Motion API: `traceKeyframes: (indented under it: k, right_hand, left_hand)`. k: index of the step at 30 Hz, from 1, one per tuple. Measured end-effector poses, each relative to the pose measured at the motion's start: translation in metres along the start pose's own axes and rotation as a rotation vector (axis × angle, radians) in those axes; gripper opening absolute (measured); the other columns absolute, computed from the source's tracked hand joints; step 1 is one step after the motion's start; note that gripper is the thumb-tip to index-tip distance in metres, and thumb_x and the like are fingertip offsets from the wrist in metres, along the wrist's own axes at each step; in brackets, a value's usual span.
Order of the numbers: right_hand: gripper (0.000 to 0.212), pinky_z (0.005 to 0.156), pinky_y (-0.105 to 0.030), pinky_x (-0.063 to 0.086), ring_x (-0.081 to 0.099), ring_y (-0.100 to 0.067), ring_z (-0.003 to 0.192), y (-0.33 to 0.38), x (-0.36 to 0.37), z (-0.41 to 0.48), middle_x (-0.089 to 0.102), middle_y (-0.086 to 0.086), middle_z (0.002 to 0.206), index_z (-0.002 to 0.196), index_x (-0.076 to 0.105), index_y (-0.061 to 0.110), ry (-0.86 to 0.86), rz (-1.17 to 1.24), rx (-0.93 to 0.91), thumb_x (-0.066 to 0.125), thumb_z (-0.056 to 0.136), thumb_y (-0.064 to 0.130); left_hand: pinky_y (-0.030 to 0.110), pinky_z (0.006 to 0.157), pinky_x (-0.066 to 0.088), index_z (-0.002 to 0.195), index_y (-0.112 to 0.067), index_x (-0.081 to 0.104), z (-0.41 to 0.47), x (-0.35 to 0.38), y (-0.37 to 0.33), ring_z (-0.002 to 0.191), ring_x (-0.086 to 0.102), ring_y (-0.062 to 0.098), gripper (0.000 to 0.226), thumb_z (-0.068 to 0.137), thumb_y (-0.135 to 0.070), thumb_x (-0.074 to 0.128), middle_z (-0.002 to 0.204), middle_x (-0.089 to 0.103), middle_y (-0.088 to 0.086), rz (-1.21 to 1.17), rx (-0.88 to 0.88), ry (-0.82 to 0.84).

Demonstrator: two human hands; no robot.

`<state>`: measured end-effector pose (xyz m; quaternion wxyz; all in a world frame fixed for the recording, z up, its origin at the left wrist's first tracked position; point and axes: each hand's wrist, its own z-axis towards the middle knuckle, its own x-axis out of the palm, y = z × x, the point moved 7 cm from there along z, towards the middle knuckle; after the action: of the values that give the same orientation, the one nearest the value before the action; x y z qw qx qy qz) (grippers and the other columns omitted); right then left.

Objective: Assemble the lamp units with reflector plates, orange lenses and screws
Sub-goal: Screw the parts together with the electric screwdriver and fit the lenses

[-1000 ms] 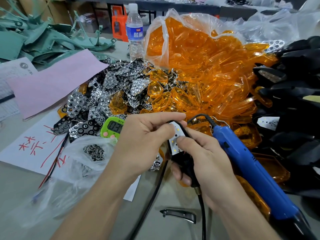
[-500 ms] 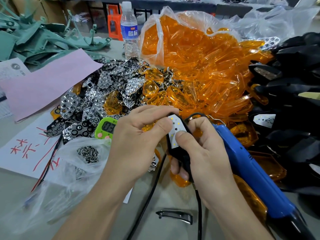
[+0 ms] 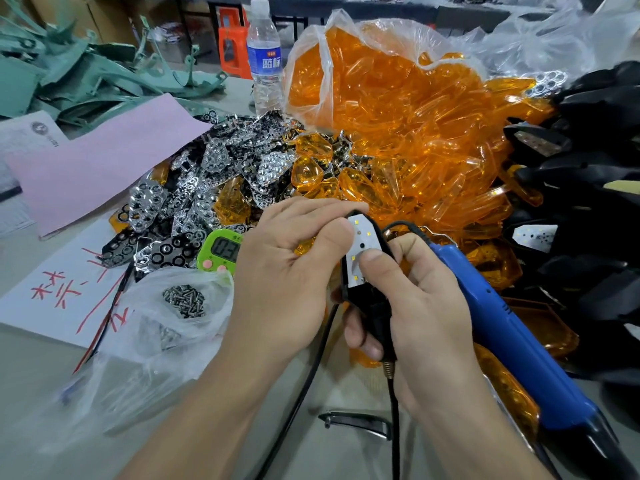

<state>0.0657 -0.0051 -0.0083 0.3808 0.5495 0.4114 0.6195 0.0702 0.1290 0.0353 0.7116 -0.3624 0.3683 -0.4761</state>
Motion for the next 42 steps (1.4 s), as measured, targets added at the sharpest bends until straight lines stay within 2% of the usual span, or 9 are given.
traceKeyframes:
  k: [4,8,11,13,17,22,33,38,42]
  right_hand:
    - [0.030,0.033,-0.019,0.030,0.048,-0.023,0.032,0.002,-0.002,0.000,0.062,-0.015,0.062,0.098,0.035,-0.002,-0.018,0.002,0.016,0.061,0.099,0.013]
    - [0.022,0.033,-0.021,0.029,0.048,-0.024,0.034,0.006,-0.004,-0.001,0.059,-0.012,0.060,0.099,0.036,-0.001,-0.028,0.027,0.018,0.056,0.101,0.008]
    - [0.020,0.033,-0.021,0.028,0.047,-0.023,0.035,0.008,-0.003,-0.002,0.057,-0.008,0.060,0.102,0.038,-0.001,-0.015,0.062,0.023,0.056,0.100,0.008]
    - [0.026,0.033,-0.021,0.028,0.048,-0.023,0.035,0.009,-0.001,-0.002,0.056,-0.006,0.059,0.104,0.040,0.000,-0.002,0.076,0.019,0.060,0.094,0.013]
    - [0.026,0.033,-0.021,0.030,0.049,-0.024,0.037,0.010,0.000,-0.001,0.057,-0.007,0.061,0.105,0.045,0.004,0.017,0.056,0.016,0.059,0.087,0.017]
    - [0.017,0.034,-0.022,0.031,0.049,-0.024,0.037,0.009,0.001,0.000,0.058,-0.008,0.061,0.100,0.050,0.011,0.039,0.044,0.025,0.058,0.086,0.013]
    - [0.021,0.033,-0.021,0.032,0.049,-0.025,0.035,0.006,0.000,0.000,0.062,-0.007,0.064,0.103,0.051,0.009,0.006,-0.026,0.018,0.059,0.089,0.021]
    - [0.025,0.033,-0.021,0.032,0.049,-0.025,0.034,0.005,0.000,0.001,0.063,-0.009,0.065,0.105,0.049,0.009,0.012,-0.025,0.033,0.061,0.086,0.019]
    - [0.021,0.033,-0.021,0.032,0.048,-0.024,0.034,0.006,0.000,0.000,0.061,-0.008,0.064,0.103,0.049,0.010,0.028,0.009,0.044,0.059,0.086,0.016]
  left_hand:
    - [0.045,0.100,0.051,0.106,-0.045,0.078,-0.002,0.004,0.003,0.116,0.063,0.010,0.027,0.093,-0.028,0.062,0.108,0.072,-0.027,-0.025,-0.044,0.054]
    - [0.072,0.075,0.053,0.120,-0.046,0.074,-0.006,0.014,0.009,0.085,0.064,0.036,0.035,0.090,-0.032,0.063,0.109,0.072,-0.011,-0.121,-0.128,0.158]
    - [0.064,0.068,0.054,0.124,-0.044,0.072,-0.007,0.019,0.012,0.069,0.063,0.037,0.036,0.092,-0.029,0.063,0.102,0.071,0.003,-0.157,-0.159,0.207]
    - [0.049,0.058,0.054,0.125,-0.042,0.072,-0.008,0.020,0.013,0.055,0.065,0.035,0.037,0.092,-0.026,0.062,0.101,0.069,0.007,-0.185,-0.171,0.209]
    - [0.035,0.043,0.050,0.121,-0.036,0.074,-0.010,0.022,0.012,0.035,0.058,0.037,0.037,0.093,-0.015,0.061,0.089,0.069,0.001,-0.297,-0.203,0.204]
    - [0.032,0.041,0.049,0.119,-0.033,0.075,-0.009,0.024,0.014,0.034,0.057,0.038,0.045,0.087,-0.006,0.057,0.073,0.071,-0.002,-0.326,-0.233,0.198]
    - [0.035,0.040,0.050,0.115,-0.024,0.077,-0.011,0.021,0.016,0.036,0.059,0.045,0.030,0.096,-0.010,0.059,0.094,0.073,0.009,-0.350,-0.279,0.167]
    - [0.035,0.047,0.050,0.113,-0.028,0.079,-0.009,0.019,0.018,0.050,0.066,0.034,0.031,0.090,-0.016,0.061,0.099,0.075,0.009,-0.264,-0.272,0.142]
    - [0.034,0.047,0.050,0.114,-0.030,0.078,-0.010,0.020,0.018,0.051,0.066,0.034,0.034,0.087,-0.018,0.062,0.104,0.076,0.008,-0.263,-0.281,0.141]
